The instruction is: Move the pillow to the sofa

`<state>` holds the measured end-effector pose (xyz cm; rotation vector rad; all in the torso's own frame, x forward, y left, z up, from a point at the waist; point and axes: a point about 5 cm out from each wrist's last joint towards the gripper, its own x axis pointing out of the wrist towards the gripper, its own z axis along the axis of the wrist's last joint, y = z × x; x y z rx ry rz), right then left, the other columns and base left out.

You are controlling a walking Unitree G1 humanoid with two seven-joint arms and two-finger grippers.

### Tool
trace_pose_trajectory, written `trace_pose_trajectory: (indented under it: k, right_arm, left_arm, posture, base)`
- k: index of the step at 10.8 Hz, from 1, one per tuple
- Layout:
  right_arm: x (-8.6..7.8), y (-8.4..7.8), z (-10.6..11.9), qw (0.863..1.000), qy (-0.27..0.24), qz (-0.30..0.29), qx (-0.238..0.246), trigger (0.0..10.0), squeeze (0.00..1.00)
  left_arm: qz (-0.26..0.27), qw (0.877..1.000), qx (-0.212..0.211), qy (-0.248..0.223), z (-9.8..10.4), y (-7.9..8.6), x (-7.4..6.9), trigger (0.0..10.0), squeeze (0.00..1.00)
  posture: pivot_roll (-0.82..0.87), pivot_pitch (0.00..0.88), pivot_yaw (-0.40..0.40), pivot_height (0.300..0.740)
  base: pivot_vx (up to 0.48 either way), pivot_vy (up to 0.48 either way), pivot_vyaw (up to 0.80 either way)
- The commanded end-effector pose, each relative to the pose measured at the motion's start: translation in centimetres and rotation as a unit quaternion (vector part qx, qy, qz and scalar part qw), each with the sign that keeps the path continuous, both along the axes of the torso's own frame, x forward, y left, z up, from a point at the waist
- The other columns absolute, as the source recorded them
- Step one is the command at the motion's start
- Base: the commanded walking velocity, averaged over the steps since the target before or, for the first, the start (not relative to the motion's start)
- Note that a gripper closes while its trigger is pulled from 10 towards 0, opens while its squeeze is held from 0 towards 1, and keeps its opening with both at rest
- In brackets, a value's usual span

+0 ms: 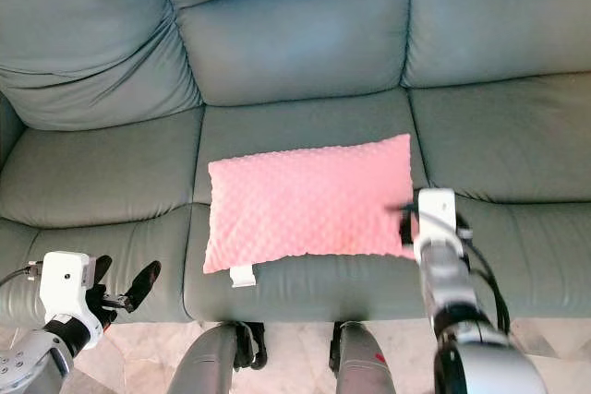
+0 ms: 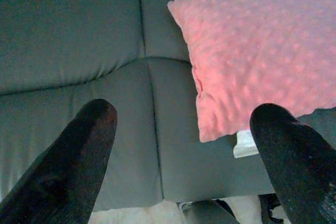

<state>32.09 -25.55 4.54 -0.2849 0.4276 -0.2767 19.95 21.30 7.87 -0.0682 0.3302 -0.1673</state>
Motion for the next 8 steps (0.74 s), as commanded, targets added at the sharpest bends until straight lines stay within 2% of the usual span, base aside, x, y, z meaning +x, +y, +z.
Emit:
trace_pose_trajectory:
  k: [1,3,5,6,7,8]
  right_arm:
    - [-2.0,-0.4,-2.2,0.999,0.050,-0.010,-0.019,10.0,0.00]
    - [-2.4,-0.9,-2.1,0.998,0.029,-0.015,-0.055,10.0,0.00]
    - [-1.5,-0.2,0.1,0.994,-0.042,-0.005,-0.101,10.0,0.00]
    - [-0.9,2.1,1.5,0.991,-0.091,0.025,-0.094,10.0,0.00]
    - [-0.7,3.6,2.1,0.989,-0.111,0.049,-0.080,10.0,0.00]
    - [-0.3,6.5,2.8,0.983,-0.143,0.110,-0.036,10.0,0.00]
  left_arm:
    - [0.015,1.000,0.004,0.022,-0.9,0.5,-0.6,10.0,0.00]
    - [0.030,0.999,-0.013,0.007,-1.2,0.1,0.6,10.0,0.00]
    - [0.013,0.999,-0.031,-0.012,-1.4,-1.8,2.5,10.0,0.00]
    - [0.018,0.999,-0.039,-0.027,-1.5,-2.5,4.0,10.0,0.00]
    - [0.021,0.998,-0.040,-0.031,-1.6,-2.6,4.6,10.0,0.00]
    - [0.023,0.998,-0.039,-0.035,-1.8,-2.9,5.6,10.0,0.00]
  posture:
    - [0.07,0.378,0.154,0.740]
    - [0.02,0.340,0.122,0.740]
    - [-0.04,0.284,0.083,0.740]
    - [-0.08,0.234,0.058,0.740]
    - [-0.09,0.214,0.049,0.740]
    - [-0.11,0.186,0.040,0.740]
  base:
    - [0.000,0.000,0.00]
    - [0.000,0.000,0.00]
    - [0.000,0.000,0.00]
    - [0.000,0.000,0.00]
    - [0.000,0.000,0.00]
    - [0.000,0.000,0.00]
